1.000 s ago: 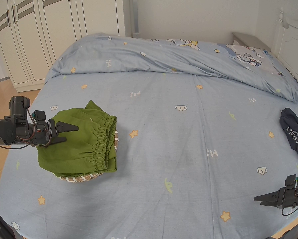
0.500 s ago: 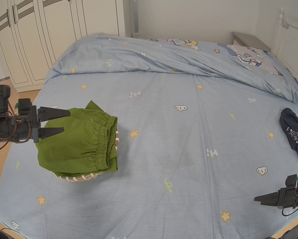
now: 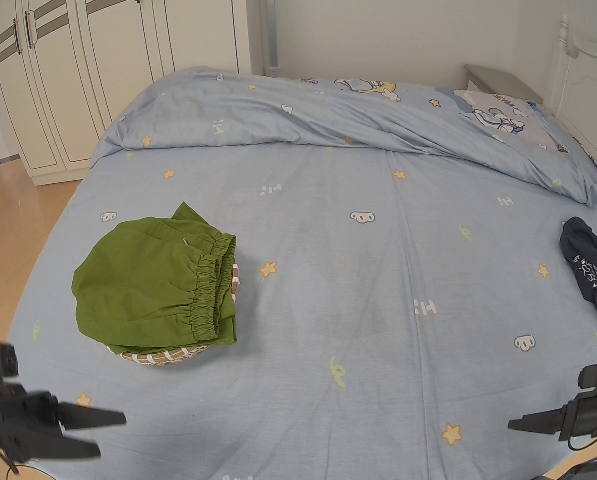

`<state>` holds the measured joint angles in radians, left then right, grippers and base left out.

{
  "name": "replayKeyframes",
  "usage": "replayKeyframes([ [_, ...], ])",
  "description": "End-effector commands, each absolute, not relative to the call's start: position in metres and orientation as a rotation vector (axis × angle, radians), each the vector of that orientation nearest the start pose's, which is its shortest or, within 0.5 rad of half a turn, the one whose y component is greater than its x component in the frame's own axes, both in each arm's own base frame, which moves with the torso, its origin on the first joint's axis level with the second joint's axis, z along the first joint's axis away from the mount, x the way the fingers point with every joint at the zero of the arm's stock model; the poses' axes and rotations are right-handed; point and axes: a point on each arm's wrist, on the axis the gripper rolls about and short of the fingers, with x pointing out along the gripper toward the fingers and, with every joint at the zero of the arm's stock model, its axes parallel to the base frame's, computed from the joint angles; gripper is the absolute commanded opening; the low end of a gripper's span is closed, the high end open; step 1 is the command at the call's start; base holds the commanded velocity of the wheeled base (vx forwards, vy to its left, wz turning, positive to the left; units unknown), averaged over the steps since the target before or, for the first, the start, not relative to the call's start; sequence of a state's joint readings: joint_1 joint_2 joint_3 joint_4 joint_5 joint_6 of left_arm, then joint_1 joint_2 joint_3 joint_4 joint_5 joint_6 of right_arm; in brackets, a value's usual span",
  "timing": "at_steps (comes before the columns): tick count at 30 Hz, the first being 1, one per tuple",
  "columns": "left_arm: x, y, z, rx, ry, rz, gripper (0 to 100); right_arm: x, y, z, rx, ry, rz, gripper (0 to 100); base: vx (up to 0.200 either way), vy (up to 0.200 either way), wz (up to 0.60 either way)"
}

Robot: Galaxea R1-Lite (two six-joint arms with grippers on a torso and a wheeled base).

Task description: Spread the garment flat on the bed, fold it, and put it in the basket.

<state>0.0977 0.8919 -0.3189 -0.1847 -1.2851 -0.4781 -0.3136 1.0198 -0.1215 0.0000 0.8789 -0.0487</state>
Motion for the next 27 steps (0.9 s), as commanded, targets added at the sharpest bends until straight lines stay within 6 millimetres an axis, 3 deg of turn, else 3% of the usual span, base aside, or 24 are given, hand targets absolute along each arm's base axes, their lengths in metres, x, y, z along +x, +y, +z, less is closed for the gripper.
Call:
replayKeyframes([
  [1, -0.001, -0.022, 0.102, -0.573, 0.505, -1.183, 100, -0.006, 0.019, 0.108, 0.294, 0.562, 0.652, 100, 0.0, 0.0, 0.0],
  [6, -0.019, -0.022, 0.097, -0.46, 0.308, -1.073, 100, -0.037, 0.026, 0.114, 0.221, 0.434, 0.64, 100, 0.0, 0.0, 0.0],
  [11, -0.027, -0.024, 0.09, -0.458, 0.282, -1.007, 100, -0.049, 0.032, 0.113, 0.185, 0.364, 0.592, 100, 0.0, 0.0, 0.0],
  [16, -0.022, -0.019, 0.094, -0.328, 0.12, -0.724, 100, -0.052, 0.04, 0.111, 0.143, 0.283, 0.482, 100, 0.0, 0.0, 0.0],
  [18, -0.018, -0.014, 0.089, -0.193, 0.06, -0.47, 100, -0.055, 0.042, 0.113, 0.106, 0.239, 0.414, 100, 0.0, 0.0, 0.0],
  [19, -0.018, -0.014, 0.089, -0.193, 0.06, -0.47, 100, -0.055, 0.042, 0.113, 0.106, 0.239, 0.414, 100, 0.0, 0.0, 0.0],
  [20, -0.015, -0.007, 0.084, -0.047, 0.038, -0.142, 100, -0.06, 0.044, 0.115, 0.057, 0.194, 0.318, 100, 0.0, 0.0, 0.0],
  [21, -0.015, -0.006, 0.084, -0.03, 0.038, -0.099, 100, -0.06, 0.044, 0.115, 0.053, 0.192, 0.306, 100, 0.0, 0.0, 0.0],
  [23, -0.015, 0.001, 0.082, 0.04, 0.055, 0.197, 100, -0.061, 0.042, 0.115, -0.004, 0.193, 0.166, 100, 0.0, 0.0, 0.0],
  [27, -0.015, 0.002, 0.082, 0.044, 0.059, 0.238, 100, -0.055, 0.028, 0.1, -0.147, 0.314, -0.286, 100, 0.0, 0.0, 0.0],
])
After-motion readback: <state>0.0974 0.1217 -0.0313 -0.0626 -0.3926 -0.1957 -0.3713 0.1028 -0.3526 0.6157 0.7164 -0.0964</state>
